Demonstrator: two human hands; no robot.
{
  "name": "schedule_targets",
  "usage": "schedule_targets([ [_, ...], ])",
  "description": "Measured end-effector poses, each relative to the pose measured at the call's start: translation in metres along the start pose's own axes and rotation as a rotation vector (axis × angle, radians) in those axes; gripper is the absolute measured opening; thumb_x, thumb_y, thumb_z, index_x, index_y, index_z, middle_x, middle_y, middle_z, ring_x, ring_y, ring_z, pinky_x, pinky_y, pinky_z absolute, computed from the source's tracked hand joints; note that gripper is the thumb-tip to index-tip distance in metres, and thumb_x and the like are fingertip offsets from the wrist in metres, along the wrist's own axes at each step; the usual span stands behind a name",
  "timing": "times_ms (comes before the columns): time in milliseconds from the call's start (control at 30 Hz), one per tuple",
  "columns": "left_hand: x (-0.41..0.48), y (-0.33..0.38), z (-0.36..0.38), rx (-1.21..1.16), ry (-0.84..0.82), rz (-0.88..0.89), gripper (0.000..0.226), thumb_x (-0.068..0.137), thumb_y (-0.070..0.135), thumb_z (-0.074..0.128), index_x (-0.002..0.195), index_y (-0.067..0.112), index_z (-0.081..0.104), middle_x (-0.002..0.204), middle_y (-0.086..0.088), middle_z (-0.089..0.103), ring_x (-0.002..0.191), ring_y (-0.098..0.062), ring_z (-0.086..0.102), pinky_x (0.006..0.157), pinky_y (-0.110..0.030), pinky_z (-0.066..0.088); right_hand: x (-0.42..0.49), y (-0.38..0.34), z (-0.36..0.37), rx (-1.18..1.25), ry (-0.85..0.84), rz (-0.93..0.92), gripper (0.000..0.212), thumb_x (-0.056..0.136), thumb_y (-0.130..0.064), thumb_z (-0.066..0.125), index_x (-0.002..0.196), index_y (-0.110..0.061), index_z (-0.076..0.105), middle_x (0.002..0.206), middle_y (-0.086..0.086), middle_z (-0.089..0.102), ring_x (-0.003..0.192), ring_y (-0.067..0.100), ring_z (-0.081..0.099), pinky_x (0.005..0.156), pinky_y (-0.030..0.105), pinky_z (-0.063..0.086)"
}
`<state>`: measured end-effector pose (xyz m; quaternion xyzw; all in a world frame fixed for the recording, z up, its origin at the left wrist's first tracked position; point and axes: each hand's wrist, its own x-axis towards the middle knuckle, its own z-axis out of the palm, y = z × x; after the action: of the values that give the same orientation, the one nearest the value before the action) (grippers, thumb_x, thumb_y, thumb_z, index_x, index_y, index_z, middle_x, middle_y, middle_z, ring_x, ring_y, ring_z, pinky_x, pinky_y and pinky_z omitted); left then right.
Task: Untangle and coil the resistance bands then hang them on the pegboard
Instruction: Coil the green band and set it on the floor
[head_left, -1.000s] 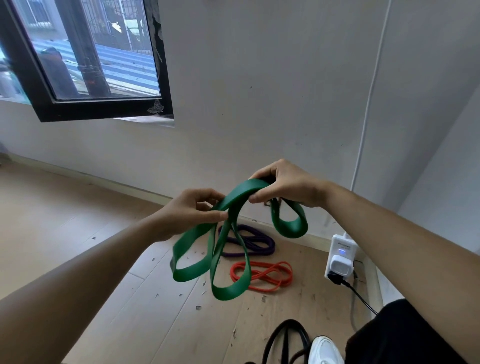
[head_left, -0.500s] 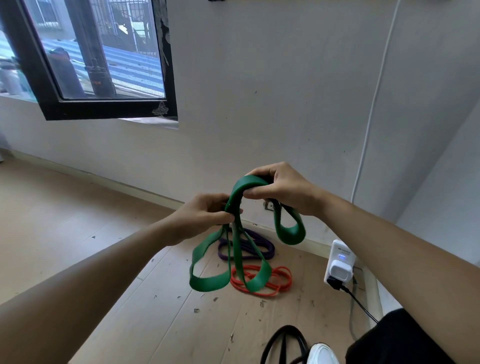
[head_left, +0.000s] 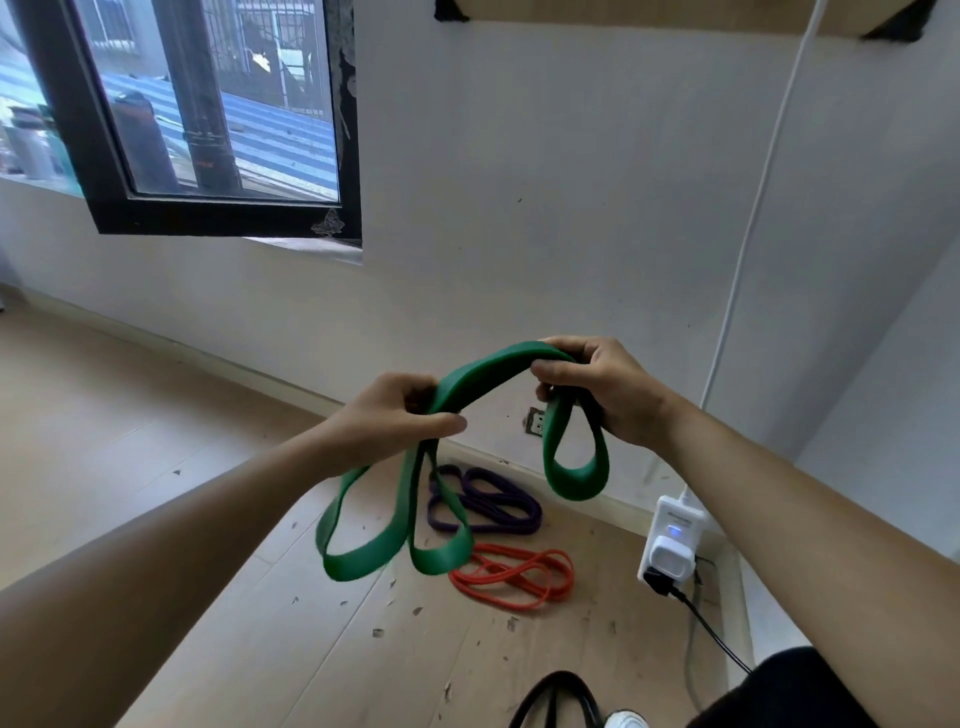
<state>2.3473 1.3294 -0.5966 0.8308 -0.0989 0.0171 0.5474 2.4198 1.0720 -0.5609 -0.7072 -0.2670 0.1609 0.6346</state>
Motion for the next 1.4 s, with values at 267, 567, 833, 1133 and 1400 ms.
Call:
schedule_targets([
  [267,-0.001,0.005,-0.004,-0.217,0.07,-0.011,0.022,0.086,0.024,0.076,0.103,0.01,0.073,0.086,-0.007,0.065,0.079,-0.021,0.064,0.082,-0.039,0.052,0.002,0.015,0.009,-0.317,-0.167,0.131,0.03,0.085,-0.012,0.079,0.11,-0.001,0.069,0.095,0.02,0.069,0.094,0.032,0.069,0.09,0.041,0.055],
  [567,0.0,0.018,0.004,-0.32,0.109,0.064,0.03,0.086,0.022,0.076,0.111,0.006,0.072,0.092,-0.006,0.07,0.082,-0.02,0.065,0.081,-0.033,0.056,0.008,-0.003,0.049,-0.113,-0.078,-0.084,0.036,0.09,-0.014,0.074,0.124,-0.005,0.066,0.107,0.017,0.073,0.095,0.026,0.071,0.09,0.034,0.057],
  [833,0.0,0.018,0.007,-0.363,0.223,0.071,0.032,0.092,0.03,0.072,0.112,0.005,0.069,0.085,-0.005,0.062,0.072,-0.016,0.058,0.079,-0.039,0.051,0.01,0.002,0.072,-0.171,-0.089,-0.035,0.036,0.101,-0.033,0.054,0.129,-0.01,0.053,0.094,0.013,0.054,0.075,0.021,0.062,0.075,0.039,0.056],
  [1133,0.006,0.029,0.004,-0.709,0.301,0.042,0.015,0.095,0.022,0.068,0.095,0.009,0.059,0.073,-0.001,0.048,0.06,-0.014,0.048,0.061,-0.029,0.044,0.005,0.023,0.088,-0.129,-0.108,-0.005,0.057,0.087,-0.031,0.076,0.134,-0.015,0.048,0.109,0.016,0.071,0.1,0.028,0.073,0.091,0.048,0.058],
  [1400,0.007,0.033,0.001,-0.829,0.427,-0.087,0.025,0.094,0.03,0.069,0.082,0.017,0.051,0.06,0.001,0.046,0.05,-0.014,0.045,0.054,-0.029,0.048,0.007,0.038,0.128,0.134,-0.127,0.025,0.045,0.084,-0.01,0.08,0.123,0.001,0.06,0.113,0.026,0.071,0.107,0.042,0.069,0.098,0.052,0.055],
])
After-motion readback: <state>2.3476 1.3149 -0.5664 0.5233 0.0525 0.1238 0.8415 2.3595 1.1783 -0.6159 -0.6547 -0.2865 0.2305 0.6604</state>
